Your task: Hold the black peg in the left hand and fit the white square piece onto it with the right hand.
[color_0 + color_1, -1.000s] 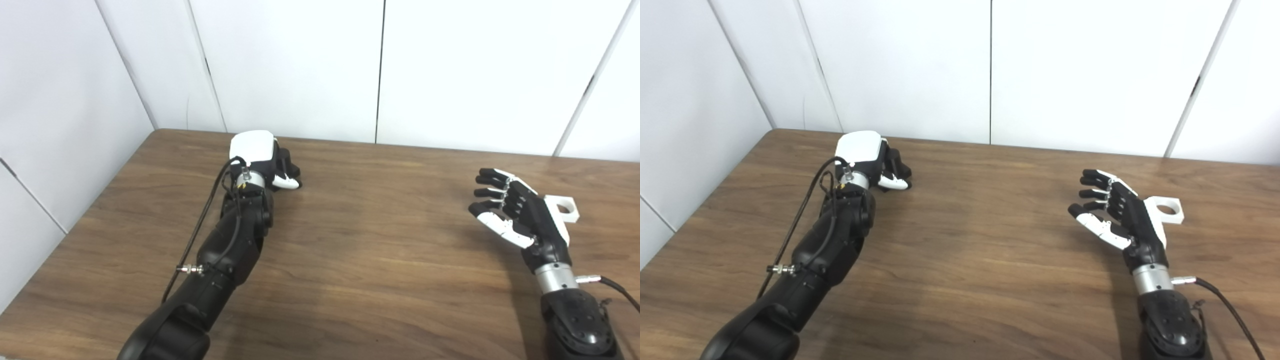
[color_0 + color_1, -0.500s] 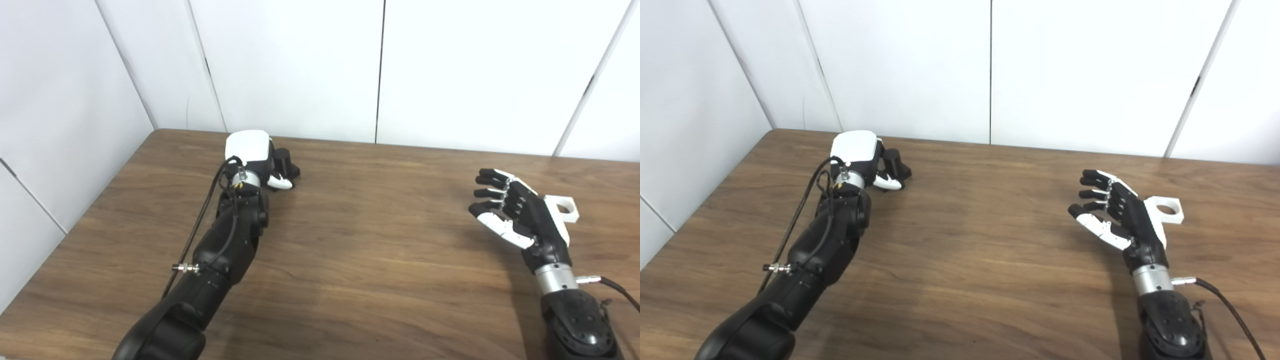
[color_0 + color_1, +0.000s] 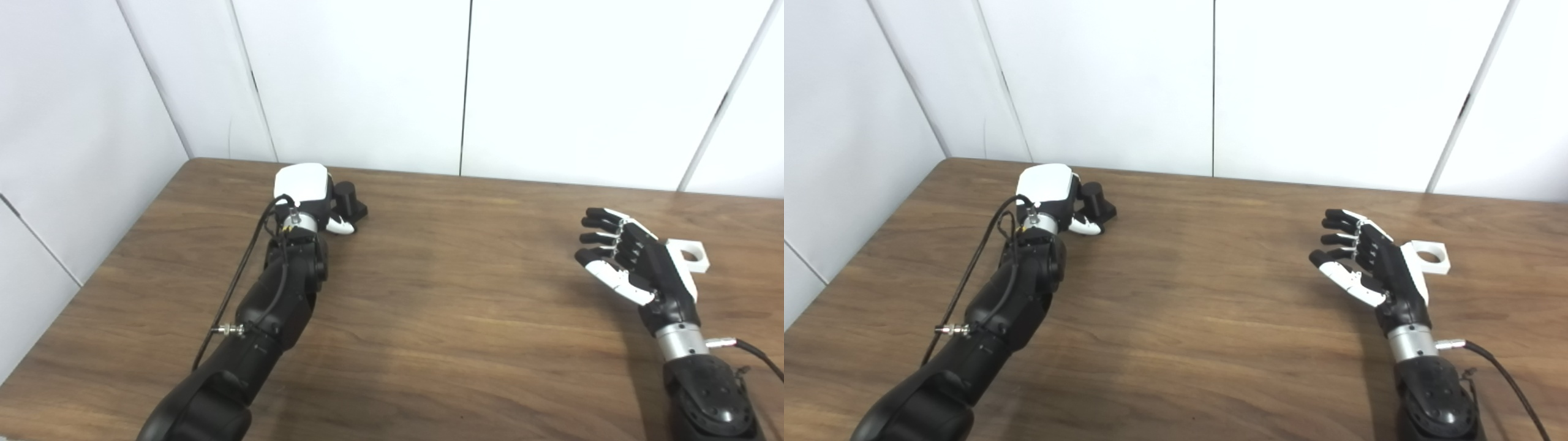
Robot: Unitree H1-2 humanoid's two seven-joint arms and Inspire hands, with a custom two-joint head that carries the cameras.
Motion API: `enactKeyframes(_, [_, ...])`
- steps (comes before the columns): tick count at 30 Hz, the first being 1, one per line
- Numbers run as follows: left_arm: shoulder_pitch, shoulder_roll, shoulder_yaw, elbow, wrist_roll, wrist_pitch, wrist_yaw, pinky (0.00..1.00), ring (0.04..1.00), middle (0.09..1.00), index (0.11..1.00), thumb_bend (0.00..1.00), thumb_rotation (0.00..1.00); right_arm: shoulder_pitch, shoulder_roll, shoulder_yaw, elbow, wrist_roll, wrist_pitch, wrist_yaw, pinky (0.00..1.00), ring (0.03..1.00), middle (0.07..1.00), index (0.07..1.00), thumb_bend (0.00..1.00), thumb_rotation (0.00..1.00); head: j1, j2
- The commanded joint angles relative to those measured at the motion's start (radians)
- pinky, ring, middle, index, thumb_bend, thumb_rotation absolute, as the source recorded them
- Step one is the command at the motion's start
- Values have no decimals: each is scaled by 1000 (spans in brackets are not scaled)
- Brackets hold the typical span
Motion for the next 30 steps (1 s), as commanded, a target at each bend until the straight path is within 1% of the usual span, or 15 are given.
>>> enactKeyframes(1, [-35,34,3,-10,-34,-8,51,626,787,823,565,756,322,-14,-8,-6,-30,8,-12,-3,592,690,754,752,776,399,-1,2])
enactKeyframes(6, [-30,37,-2,1,-102,-19,71,604,768,798,570,762,291,-11,-5,-8,-40,7,-4,-6,595,690,755,752,778,398,-4,4])
enactKeyframes(9, [-24,40,0,7,-153,-38,83,591,756,793,563,751,258,-6,-3,-9,-51,6,6,-7,598,692,757,752,775,396,-7,5])
enactKeyframes(10, [-22,41,6,12,-181,-53,91,590,755,793,562,750,253,-4,-3,-10,-54,7,7,-7,598,692,757,752,774,395,-8,4])
enactKeyframes(11, [-19,40,14,16,-213,-69,99,604,760,792,513,593,135,-2,-3,-11,-56,7,9,-8,599,692,757,751,774,392,-8,5])
enactKeyframes(12, [-18,40,20,19,-235,-80,106,609,762,792,508,578,123,-1,-2,-12,-58,7,11,-9,600,692,757,751,774,392,-8,6])
enactKeyframes(13, [-18,41,21,28,-253,-92,111,622,766,792,496,542,94,1,-3,-12,-60,6,8,-9,600,693,756,751,774,394,-8,7])
enactKeyframes(16, [-27,51,7,66,-281,-108,116,641,787,799,489,520,82,4,-4,-11,-69,2,8,-8,594,689,752,748,765,400,-12,8])
enactKeyframes(19, [-32,56,-3,86,-305,-115,119,621,781,800,490,517,84,6,-6,-11,-74,-2,10,-9,592,684,749,746,758,399,-14,10])
enactKeyframes(22, [-33,61,-9,111,-333,-137,123,606,773,791,490,518,84,7,-9,-13,-74,-4,8,-11,589,682,746,743,760,405,-14,10])
enactKeyframes(25, [-33,74,-23,136,-364,-180,120,619,783,795,490,518,82,8,-10,-16,-79,-7,11,-13,587,682,748,744,767,418,-24,15])
enactKeyframes(29, [-25,101,-36,125,-418,-243,77,652,802,805,492,519,77,11,-11,-19,-90,-7,15,-14,594,687,750,746,771,421,-31,14])
enactKeyframes(30, [-25,110,-43,127,-430,-269,68,656,808,807,493,520,75,11,-12,-20,-91,-7,15,-14,595,687,749,746,773,427,-35,13])
